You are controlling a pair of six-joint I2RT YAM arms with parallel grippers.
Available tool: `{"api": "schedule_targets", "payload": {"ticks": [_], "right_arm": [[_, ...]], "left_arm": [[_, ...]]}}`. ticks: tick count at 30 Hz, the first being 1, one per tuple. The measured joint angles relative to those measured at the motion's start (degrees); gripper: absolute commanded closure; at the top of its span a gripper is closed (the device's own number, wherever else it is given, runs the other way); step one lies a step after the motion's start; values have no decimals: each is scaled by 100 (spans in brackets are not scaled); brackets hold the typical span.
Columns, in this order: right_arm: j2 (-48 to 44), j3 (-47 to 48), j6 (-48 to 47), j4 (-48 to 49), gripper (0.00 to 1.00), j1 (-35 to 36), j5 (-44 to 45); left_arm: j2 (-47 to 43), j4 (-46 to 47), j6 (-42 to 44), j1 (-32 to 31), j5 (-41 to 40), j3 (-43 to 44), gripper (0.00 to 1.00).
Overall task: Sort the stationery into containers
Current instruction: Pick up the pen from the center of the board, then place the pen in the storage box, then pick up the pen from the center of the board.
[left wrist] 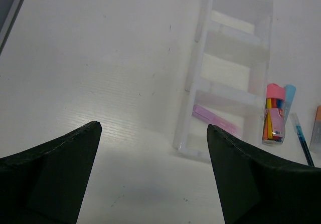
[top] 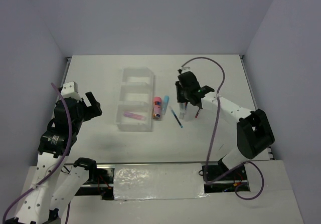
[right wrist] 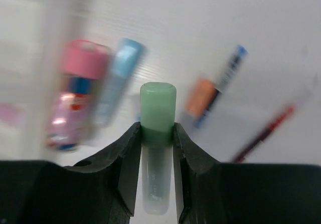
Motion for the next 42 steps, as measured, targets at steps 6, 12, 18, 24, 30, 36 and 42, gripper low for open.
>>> {"api": "schedule_targets", "payload": {"ticks": [6, 12, 18, 24, 30, 36, 42], "right_arm": [[-173, 1582, -2011, 114, 78, 1644, -894], [1266, 3637, -3495, -321, 76, 2546, -1705], [2813, 4597, -4089, -909, 73, 2691, -1816], [3060, 4387, -4183, -1104, 31, 2702, -1834], [2476, 3440, -3847, -686, 0, 2643, -1897], [1126, 2531, -1928, -310, 6, 1860, -866], [531, 1869, 278, -378, 23, 184, 568]], "left_arm": [[0, 39, 4, 0, 72, 0, 1], [-13, 33, -11, -2, -70, 0, 1], [-160, 17, -22, -2, -256, 0, 1], [-184, 17, -22, -2, -284, 0, 1], [-92, 17, -20, -2, -282, 0, 1], [-94, 20, -20, -2, -280, 0, 1], [-74, 22, -20, -2, -256, 0, 1]]}}
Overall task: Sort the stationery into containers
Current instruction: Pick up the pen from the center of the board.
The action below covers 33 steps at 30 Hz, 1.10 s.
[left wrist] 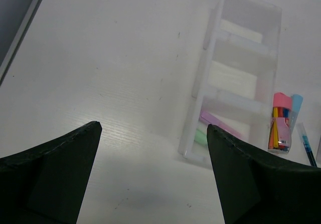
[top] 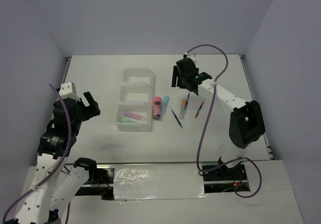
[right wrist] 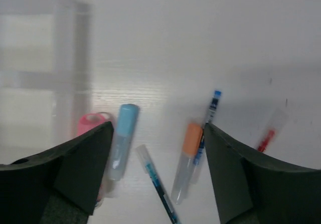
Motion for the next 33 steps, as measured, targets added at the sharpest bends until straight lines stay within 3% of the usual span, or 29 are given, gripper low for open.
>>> {"api": "schedule_targets", "payload": {"ticks": [3, 10, 19, 25, 33], "right_arm": [[306, -245, 466, -175, 35, -136, 234], [994, -503, 981, -321, 36, -109, 280], [994, -1025, 1292, -214, 40, -111, 271], [992, -1349, 1436, 2, 49, -111, 170], [992, -1377, 1482, 39, 49, -105, 136]], "left_arm": [[9, 0, 0, 0, 15, -2, 1], [9, 7, 4, 0, 59, 0, 1], [107, 13, 9, 0, 175, -2, 1], [98, 15, 9, 0, 192, -2, 1], [101, 15, 11, 0, 192, -2, 1]]}}
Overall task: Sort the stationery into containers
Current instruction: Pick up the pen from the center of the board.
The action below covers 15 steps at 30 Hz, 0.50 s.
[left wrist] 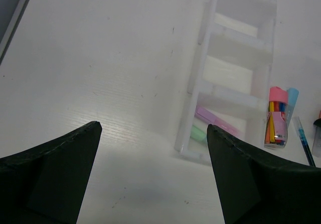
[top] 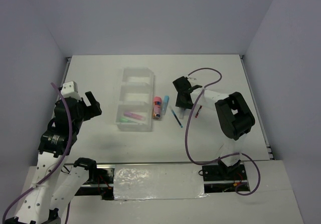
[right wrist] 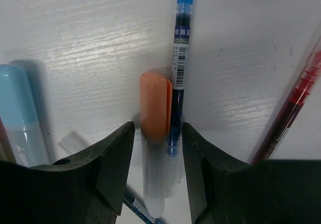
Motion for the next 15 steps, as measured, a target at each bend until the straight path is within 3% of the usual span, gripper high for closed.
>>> {"api": "schedule_targets", "payload": {"ticks": [6, 15], "right_arm": [[-7, 61, -2, -72, 42, 22, 190], [-50, 184, -22, -131, 47, 111, 251]], "left_arm": [[0, 0, 0, 0, 9, 0, 1], [0, 0, 2, 0, 44, 0, 1]]}}
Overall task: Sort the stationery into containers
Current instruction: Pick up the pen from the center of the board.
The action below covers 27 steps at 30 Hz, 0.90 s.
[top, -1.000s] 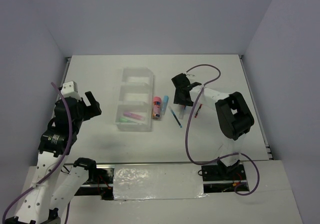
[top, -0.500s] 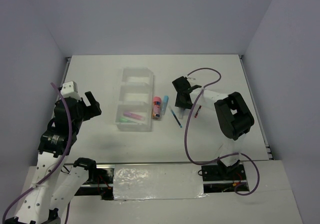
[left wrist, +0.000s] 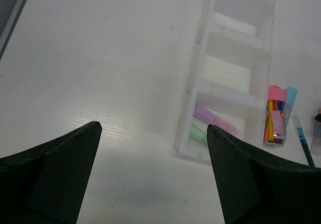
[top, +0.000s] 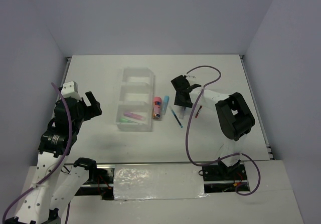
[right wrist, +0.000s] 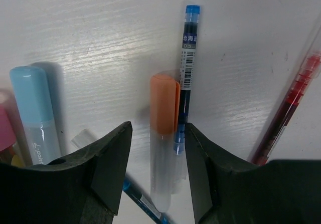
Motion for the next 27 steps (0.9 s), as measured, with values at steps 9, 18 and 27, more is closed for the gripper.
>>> {"api": "schedule_targets", "payload": {"ticks": [9, 18, 27], "right_arm": [[39, 35, 22, 4, 52, 59, -74], [350, 188, 39, -2, 59, 61, -157], [398, 262, -46, -42, 100, 59, -190]], "left_arm": [[0, 2, 2, 0, 42, 0, 1], [0, 0, 7, 0, 61, 0, 1], [0, 2, 7, 0, 63, 0, 1]]}}
